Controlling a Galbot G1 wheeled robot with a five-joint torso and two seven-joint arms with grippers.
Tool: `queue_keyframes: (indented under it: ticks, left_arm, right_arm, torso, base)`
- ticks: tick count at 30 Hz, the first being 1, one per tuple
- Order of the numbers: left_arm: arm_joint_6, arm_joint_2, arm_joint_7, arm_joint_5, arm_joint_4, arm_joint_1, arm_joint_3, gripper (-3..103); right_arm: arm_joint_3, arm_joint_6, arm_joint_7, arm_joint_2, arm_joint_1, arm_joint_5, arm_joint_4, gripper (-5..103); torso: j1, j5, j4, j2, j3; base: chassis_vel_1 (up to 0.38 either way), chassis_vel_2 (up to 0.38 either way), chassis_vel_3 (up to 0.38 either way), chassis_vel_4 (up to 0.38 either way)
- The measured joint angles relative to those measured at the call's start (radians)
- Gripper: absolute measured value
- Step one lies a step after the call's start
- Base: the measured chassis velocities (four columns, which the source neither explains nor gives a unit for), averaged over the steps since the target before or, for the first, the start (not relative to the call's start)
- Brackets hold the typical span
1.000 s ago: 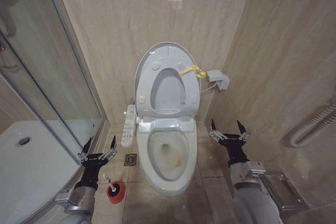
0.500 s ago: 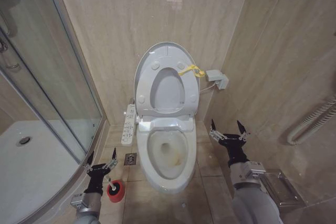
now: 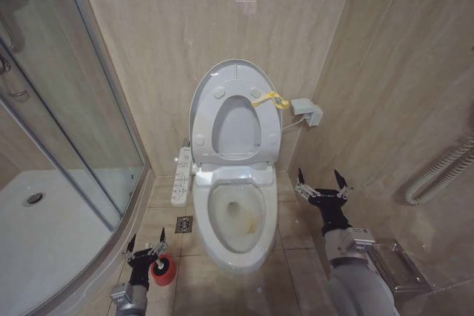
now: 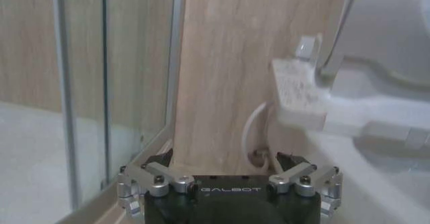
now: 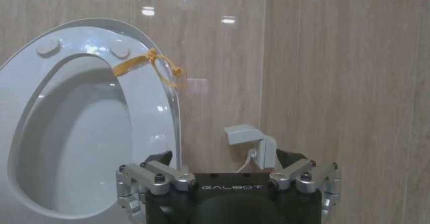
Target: Open the toilet lid, clean the toilet bowl with a toilet brush, close the toilet lid, and flush.
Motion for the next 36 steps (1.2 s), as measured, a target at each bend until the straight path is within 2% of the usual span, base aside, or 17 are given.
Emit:
queue_keyframes:
  ticks: [10,13,22,25,26,32,33,36]
  left_arm:
    - [-0.055,-0.009,-0.004,0.023,0.146,-0.051,-0.006,100]
    - [-0.085,-0.011,0.012,0.026,0.227,-0.081,-0.005,100]
    - [-0.107,-0.017,0.032,0.034,0.307,-0.127,-0.003,102]
    - [-0.131,-0.009,0.037,0.052,0.36,-0.149,-0.012,102]
    - [-0.135,-0.007,0.038,0.053,0.373,-0.154,-0.013,77]
    - [-0.154,-0.007,0.048,0.054,0.417,-0.175,-0.018,77]
    - [-0.158,-0.007,0.054,0.055,0.428,-0.182,-0.02,81]
    - [-0.165,-0.008,0.066,0.056,0.44,-0.19,-0.023,81]
  right_arm:
    - [0.0,0.0,0.0,0.0,0.0,0.0,0.0,100]
    - [0.0,0.0,0.0,0.0,0.0,0.0,0.0,100]
    - [0.0,0.0,0.0,0.0,0.0,0.0,0.0,100]
    - [0.0,0.0,0.0,0.0,0.0,0.0,0.0,100]
    - [0.0,0.0,0.0,0.0,0.0,0.0,0.0,100]
    - [0.0,0.0,0.0,0.0,0.0,0.0,0.0,100]
    - [0.0,0.0,0.0,0.0,0.0,0.0,0.0,100]
    - [0.0,0.0,0.0,0.0,0.0,0.0,0.0,100]
  torso:
    - [0.0,0.0,-0.0001,0.0,0.0]
    - [0.0,0.0,0.0,0.0,0.0]
    - [0.0,-0.0001,-0.0001,0.0,0.0]
    - [0.0,0.0,0.0,0.0,0.0]
    - [0.0,0.0,-0.0001,0.0,0.0]
    - [0.0,0.0,0.0,0.0,0.0]
    - [0.0,0.0,-0.0001,0.0,0.0]
    - [0.0,0.0,-0.0001,0.0,0.0]
  base:
    - [0.0,0.0,0.0,0.0]
    - [0.0,0.0,0.0,0.0]
    - [0.0,0.0,0.0,0.0]
    - [0.0,0.0,0.0,0.0]
    - [0.0,0.0,0.0,0.0]
    - [0.0,0.0,0.0,0.0]
    - [0.0,0.0,0.0,0.0]
    - [0.0,0.0,0.0,0.0]
